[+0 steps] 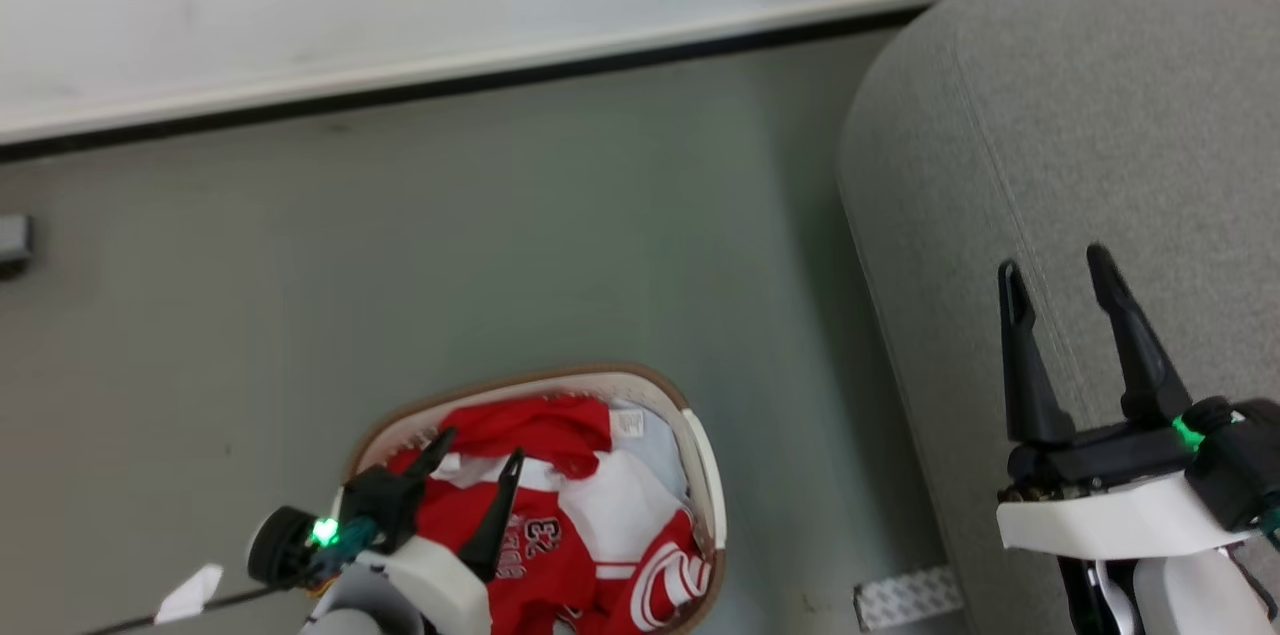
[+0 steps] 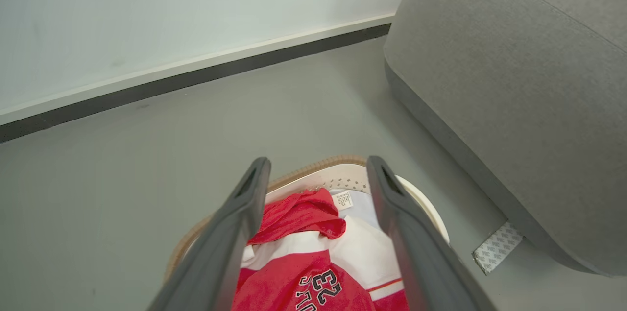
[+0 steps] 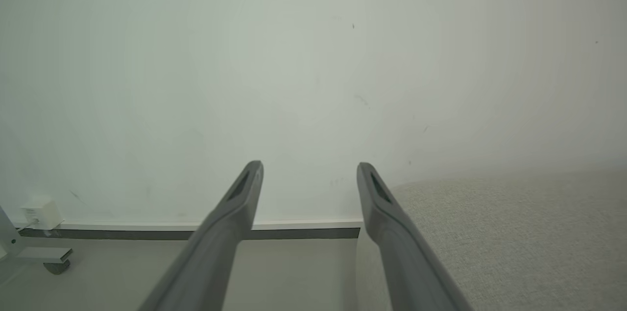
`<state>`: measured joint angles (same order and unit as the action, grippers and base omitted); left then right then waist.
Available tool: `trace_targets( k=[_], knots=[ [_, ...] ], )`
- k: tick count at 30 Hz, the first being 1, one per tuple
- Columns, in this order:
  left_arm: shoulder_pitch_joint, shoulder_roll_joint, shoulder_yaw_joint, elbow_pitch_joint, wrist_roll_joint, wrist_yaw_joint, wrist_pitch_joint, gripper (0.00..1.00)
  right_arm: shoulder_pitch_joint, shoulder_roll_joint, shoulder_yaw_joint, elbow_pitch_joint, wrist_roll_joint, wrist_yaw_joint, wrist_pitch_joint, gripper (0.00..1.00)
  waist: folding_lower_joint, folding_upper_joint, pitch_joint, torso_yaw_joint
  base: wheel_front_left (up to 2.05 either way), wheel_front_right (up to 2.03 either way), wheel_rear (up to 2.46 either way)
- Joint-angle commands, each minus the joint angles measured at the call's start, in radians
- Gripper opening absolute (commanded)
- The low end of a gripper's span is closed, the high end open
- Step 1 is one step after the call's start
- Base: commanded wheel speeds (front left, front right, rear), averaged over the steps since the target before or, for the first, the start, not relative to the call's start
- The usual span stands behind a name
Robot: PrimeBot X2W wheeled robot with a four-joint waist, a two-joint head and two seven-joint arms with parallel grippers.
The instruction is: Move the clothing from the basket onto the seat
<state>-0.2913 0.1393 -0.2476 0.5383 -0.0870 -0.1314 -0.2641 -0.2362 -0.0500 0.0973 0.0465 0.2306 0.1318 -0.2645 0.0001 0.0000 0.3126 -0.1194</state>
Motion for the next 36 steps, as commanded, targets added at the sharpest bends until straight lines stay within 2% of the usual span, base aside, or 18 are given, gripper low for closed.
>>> trace_targets(
  k=[1,5,10,19,25,26,27,28,29,36],
  knots=[
    [-0.046,0.017,-0.023,0.044,0.010,0.002,0.008,1.00,-0.032,-0.001,0.005,-0.015,0.012,-0.002,0.000,1.00,-0.0001,0.0000,0.103,-0.057,0.00,0.00,0.00],
    [-0.130,0.039,-0.086,0.152,0.023,0.002,0.040,1.00,-0.076,-0.001,0.017,-0.048,0.045,-0.002,0.000,1.00,-0.0001,0.0000,0.185,-0.088,0.00,0.00,0.00],
    [-0.219,0.066,-0.118,0.271,0.039,0.002,0.082,1.00,-0.122,-0.001,0.029,-0.096,0.071,-0.002,0.000,1.00,-0.0001,0.0000,0.281,-0.118,0.00,0.00,0.00],
    [-0.349,0.113,-0.134,0.411,0.060,0.015,0.104,1.00,-0.185,-0.001,0.036,-0.170,0.110,-0.002,0.000,1.00,-0.0001,0.0000,0.427,-0.156,0.00,0.00,0.00],
    [-0.406,0.132,-0.137,0.483,0.059,0.023,0.090,1.00,-0.200,-0.001,0.027,-0.185,0.110,-0.002,0.000,1.00,-0.0001,0.0000,0.485,-0.172,0.00,0.00,0.00],
    [-0.412,0.135,-0.137,0.494,0.058,0.026,0.084,0.96,-0.200,-0.001,0.027,-0.186,0.109,-0.002,0.000,1.00,-0.0001,0.0000,0.489,-0.174,0.00,0.00,0.00],
    [-0.419,0.135,-0.136,0.507,0.055,0.028,0.078,0.64,-0.200,-0.001,0.027,-0.186,0.108,-0.002,0.000,1.00,-0.0001,0.0000,0.490,-0.175,0.00,0.00,0.00],
    [-0.424,0.133,-0.136,0.518,0.051,0.030,0.073,0.20,-0.198,-0.001,0.027,-0.186,0.106,-0.002,0.000,1.00,-0.0001,0.0000,0.489,-0.176,0.00,0.00,0.00],
    [-0.426,0.126,-0.139,0.529,0.048,0.030,0.068,0.00,-0.194,-0.001,0.026,-0.184,0.103,-0.002,0.000,1.00,-0.0001,0.0000,0.485,-0.174,0.00,0.00,0.00],
    [-0.393,0.060,-0.135,0.571,0.003,0.018,0.017,0.00,-0.147,-0.001,0.007,-0.146,0.083,-0.002,0.000,1.00,-0.0001,0.0000,0.372,-0.129,0.00,0.00,0.00]
  ],
)
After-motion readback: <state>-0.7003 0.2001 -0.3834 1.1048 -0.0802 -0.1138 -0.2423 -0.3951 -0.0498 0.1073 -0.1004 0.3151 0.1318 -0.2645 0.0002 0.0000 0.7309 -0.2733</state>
